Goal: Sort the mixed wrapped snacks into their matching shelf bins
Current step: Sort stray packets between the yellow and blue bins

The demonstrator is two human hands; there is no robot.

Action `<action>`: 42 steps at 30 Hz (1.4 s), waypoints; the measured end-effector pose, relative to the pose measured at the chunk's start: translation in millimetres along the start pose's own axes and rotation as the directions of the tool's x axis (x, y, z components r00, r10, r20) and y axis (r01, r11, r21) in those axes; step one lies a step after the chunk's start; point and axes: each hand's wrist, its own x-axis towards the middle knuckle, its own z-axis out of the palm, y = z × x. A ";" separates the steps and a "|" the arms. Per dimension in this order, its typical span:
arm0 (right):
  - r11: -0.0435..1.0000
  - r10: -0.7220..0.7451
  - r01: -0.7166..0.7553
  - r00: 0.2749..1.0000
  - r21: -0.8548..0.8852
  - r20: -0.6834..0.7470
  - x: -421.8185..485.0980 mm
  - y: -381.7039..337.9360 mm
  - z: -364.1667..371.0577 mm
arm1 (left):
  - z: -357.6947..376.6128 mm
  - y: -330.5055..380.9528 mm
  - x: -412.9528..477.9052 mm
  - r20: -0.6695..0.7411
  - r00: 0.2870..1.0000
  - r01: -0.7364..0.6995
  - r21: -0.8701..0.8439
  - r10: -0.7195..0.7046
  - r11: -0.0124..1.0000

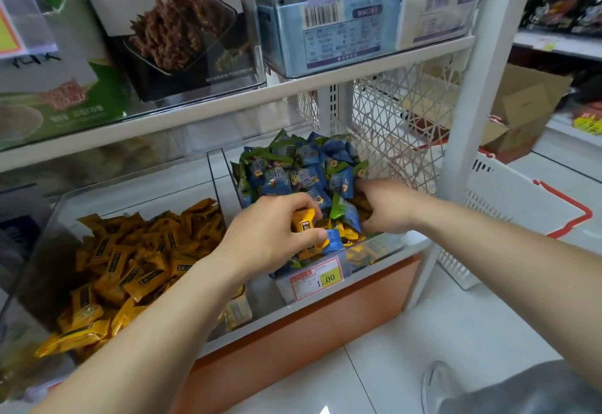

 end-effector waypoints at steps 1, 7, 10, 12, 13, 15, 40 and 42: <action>1.000 0.008 -0.008 1.000 -0.009 0.013 0.9 -0.8 1.2 | -0.4 -0.2 -0.1 0.000 1.000 0.000 -0.005 0.000 1.000; 0.999 0.001 0.000 1.000 0.039 -0.018 -1.2 2.5 -9.4 | -1.7 -2.2 -0.6 -0.011 1.000 0.010 -0.078 -0.011 0.997; 0.987 0.059 -0.043 0.993 0.157 -0.099 -8.3 4.9 -22.3 | -2.4 -2.9 -0.2 -0.026 0.999 0.016 -0.136 -0.020 0.991; 0.965 0.122 -0.072 0.974 0.252 -0.189 -13.7 8.9 -32.5 | -2.4 -1.5 0.7 -0.061 0.998 0.013 -0.192 -0.025 0.981; 0.948 0.150 -0.077 0.964 0.309 -0.219 -16.9 10.7 -37.2 | -2.3 -0.5 1.0 -0.091 0.995 0.012 -0.217 -0.033 0.976; 0.859 0.215 -0.056 0.942 0.509 -0.258 -25.2 12.5 -42.6 | -2.9 1.8 1.9 -0.152 0.986 0.026 -0.280 -0.071 0.960; 0.665 -0.084 0.273 0.952 0.695 -0.293 37.2 -193.7 7.7 | -84.0 -97.4 -78.9 -0.358 0.869 0.257 -0.263 -0.341 0.930; 0.810 -0.203 0.313 0.943 0.497 -0.263 41.7 -202.1 14.3 | -90.6 -108.4 -87.5 -0.256 0.886 0.339 -0.210 -0.386 0.917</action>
